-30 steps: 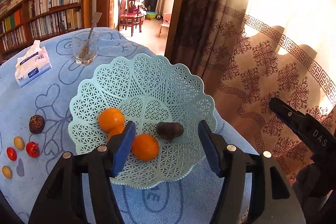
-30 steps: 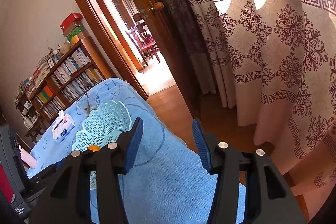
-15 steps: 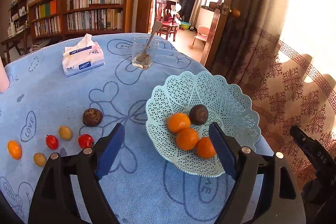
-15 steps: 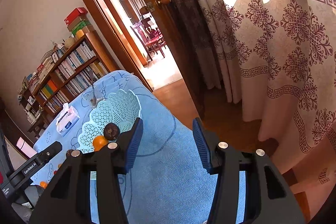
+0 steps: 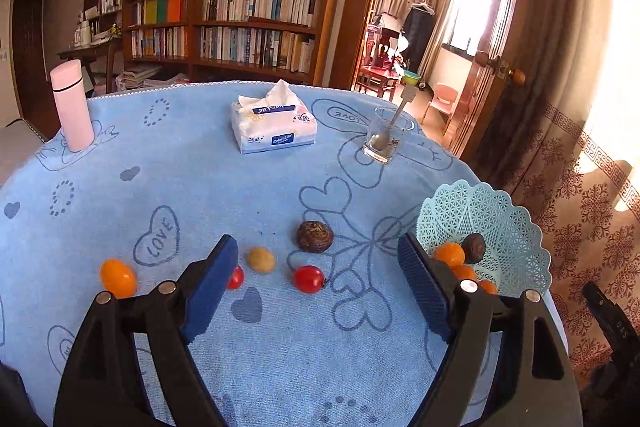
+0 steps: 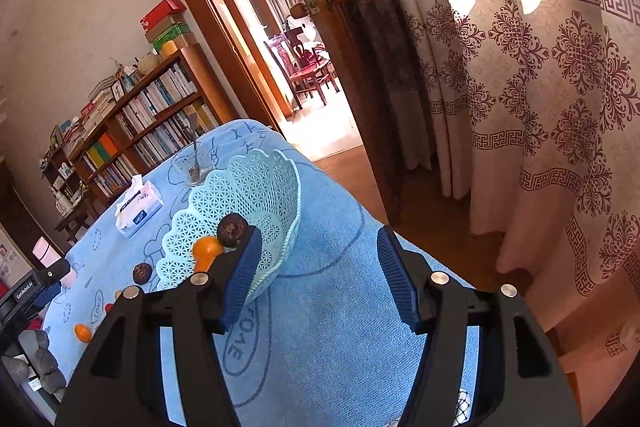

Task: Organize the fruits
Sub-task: 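Move the left gripper to the small brown kiwi and close on it, then lift the kiwi with the left gripper while the right grasps a red cherry tomato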

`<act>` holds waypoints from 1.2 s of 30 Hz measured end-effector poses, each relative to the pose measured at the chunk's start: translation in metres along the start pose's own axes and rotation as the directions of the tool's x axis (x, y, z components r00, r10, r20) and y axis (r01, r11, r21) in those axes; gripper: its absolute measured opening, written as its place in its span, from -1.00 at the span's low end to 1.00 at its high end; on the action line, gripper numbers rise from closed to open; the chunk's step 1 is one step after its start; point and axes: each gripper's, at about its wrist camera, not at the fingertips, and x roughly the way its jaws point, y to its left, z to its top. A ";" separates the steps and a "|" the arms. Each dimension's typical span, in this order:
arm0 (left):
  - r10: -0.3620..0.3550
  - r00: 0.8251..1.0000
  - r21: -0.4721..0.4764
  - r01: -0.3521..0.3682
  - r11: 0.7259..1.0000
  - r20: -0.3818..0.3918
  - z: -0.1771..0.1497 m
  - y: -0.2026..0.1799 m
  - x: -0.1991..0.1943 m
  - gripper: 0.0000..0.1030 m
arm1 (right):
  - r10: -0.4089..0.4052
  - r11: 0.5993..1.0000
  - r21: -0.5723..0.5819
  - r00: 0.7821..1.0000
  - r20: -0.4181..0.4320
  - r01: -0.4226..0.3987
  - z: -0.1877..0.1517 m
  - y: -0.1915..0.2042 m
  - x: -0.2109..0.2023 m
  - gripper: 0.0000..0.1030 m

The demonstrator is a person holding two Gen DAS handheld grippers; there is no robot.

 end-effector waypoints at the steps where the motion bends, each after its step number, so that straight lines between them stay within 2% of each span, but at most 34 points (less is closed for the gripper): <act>1: 0.012 1.000 -0.013 -0.012 1.000 0.000 0.000 0.008 -0.001 0.58 | 0.004 1.000 -0.005 1.000 -0.007 -0.004 -0.002 0.002 0.001 0.20; 6: 0.055 0.998 -0.061 -0.055 0.997 -0.009 -0.006 0.040 -0.004 0.58 | 0.021 1.000 -0.022 0.999 -0.035 -0.022 -0.010 0.014 0.005 0.20; 15: 0.093 0.994 -0.063 -0.097 0.993 -0.059 -0.030 0.064 0.011 0.58 | 0.026 0.998 -0.064 0.998 -0.061 -0.030 -0.019 0.030 0.006 0.20; 29: 0.086 0.981 -0.061 -0.098 0.993 -0.172 -0.058 0.082 0.058 -0.02 | 0.032 0.988 -0.146 0.994 -0.108 -0.048 -0.035 0.066 0.012 0.20; 32: 0.084 0.979 -0.070 -0.098 0.993 -0.187 -0.059 0.087 0.065 -0.12 | 0.033 0.984 -0.167 0.992 -0.120 -0.053 -0.040 0.076 0.015 0.20; 34: 0.088 0.976 -0.073 -0.104 0.992 -0.201 -0.061 0.089 0.070 -0.29 | 0.034 0.981 -0.185 0.991 -0.127 -0.058 -0.043 0.084 0.016 0.20; 36: 0.085 0.978 -0.074 -0.101 0.992 -0.192 -0.063 0.091 0.070 -0.33 | 0.037 0.977 -0.205 0.990 -0.136 -0.064 -0.047 0.094 0.018 0.20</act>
